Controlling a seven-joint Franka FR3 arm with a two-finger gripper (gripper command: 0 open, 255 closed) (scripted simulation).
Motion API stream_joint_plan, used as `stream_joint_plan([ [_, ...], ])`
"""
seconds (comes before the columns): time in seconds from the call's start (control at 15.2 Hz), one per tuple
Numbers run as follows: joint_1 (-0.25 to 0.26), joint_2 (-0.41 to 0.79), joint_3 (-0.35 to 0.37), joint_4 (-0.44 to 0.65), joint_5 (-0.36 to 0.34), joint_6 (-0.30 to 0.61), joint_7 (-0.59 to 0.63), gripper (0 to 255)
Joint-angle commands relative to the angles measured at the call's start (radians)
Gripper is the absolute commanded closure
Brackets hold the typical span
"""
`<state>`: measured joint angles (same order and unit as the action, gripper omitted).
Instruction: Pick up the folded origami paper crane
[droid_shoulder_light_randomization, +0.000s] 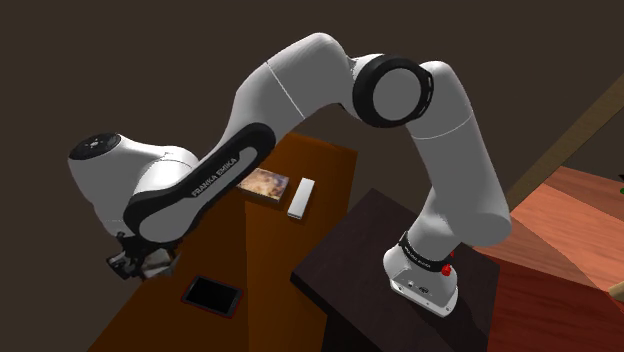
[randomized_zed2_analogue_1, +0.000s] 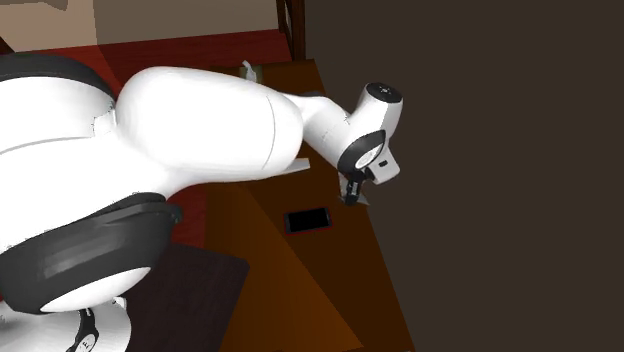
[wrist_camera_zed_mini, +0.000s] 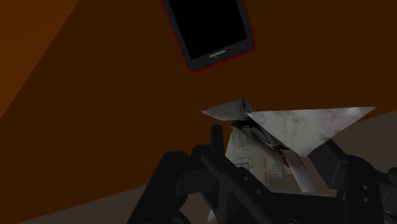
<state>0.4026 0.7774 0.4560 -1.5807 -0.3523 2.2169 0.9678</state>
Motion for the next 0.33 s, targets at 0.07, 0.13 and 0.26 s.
stream_joint_plan([
  [0.07,-0.005,-0.024,0.009,0.000,0.010,-0.024,-0.004,255],
  [0.13,-0.007,-0.032,0.012,0.000,0.013,-0.032,-0.005,255],
  [0.26,-0.007,-0.034,0.013,0.000,0.014,-0.034,-0.005,255],
])
